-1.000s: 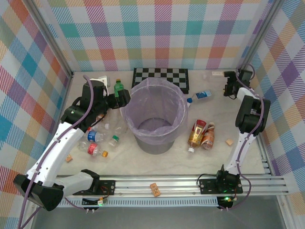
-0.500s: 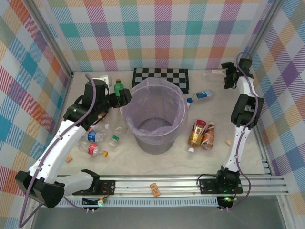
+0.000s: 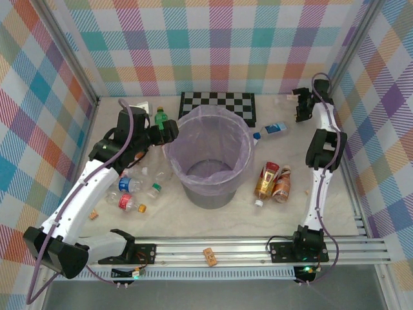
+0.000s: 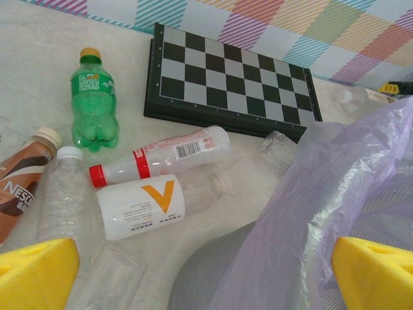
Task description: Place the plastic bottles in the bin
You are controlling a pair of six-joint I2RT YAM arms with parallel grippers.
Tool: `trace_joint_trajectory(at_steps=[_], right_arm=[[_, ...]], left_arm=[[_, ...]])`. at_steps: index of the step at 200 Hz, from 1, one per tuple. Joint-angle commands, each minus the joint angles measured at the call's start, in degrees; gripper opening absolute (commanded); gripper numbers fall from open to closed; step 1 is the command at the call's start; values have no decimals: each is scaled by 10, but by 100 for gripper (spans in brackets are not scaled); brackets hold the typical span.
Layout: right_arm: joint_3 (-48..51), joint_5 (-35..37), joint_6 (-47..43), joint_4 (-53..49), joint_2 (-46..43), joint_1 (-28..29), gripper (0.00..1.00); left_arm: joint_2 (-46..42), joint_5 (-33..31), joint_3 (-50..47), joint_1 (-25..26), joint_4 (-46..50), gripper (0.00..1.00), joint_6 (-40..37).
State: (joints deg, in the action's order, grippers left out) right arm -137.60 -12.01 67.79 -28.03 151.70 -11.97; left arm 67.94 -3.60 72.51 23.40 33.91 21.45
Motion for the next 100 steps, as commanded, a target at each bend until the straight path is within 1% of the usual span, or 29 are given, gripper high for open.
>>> trace_joint_trajectory(at_steps=[1,25,50,82,93,100], right_arm=[[-44,35,28,-34,34,3,99],[-74,35,38,-49,60,1,99],[-67,36,45,-46,66,2,99],[-64,32,44,-39,74,0,89],[-60,30,44,-33,75,0,83],[-57,28,45,-29,75,-1,77]], left_arm=[[0,-7,-3,2,-15,100,-7],[-3,-10,-6,2,-14,100,-7],[-7,-12,-7,2,-12,100,-6],[-10,-15,-6,2,-8,100,-7],[-10,-14,-6,2,-8,100,-6],[-10,-14,-5,2,-9,100,-7]])
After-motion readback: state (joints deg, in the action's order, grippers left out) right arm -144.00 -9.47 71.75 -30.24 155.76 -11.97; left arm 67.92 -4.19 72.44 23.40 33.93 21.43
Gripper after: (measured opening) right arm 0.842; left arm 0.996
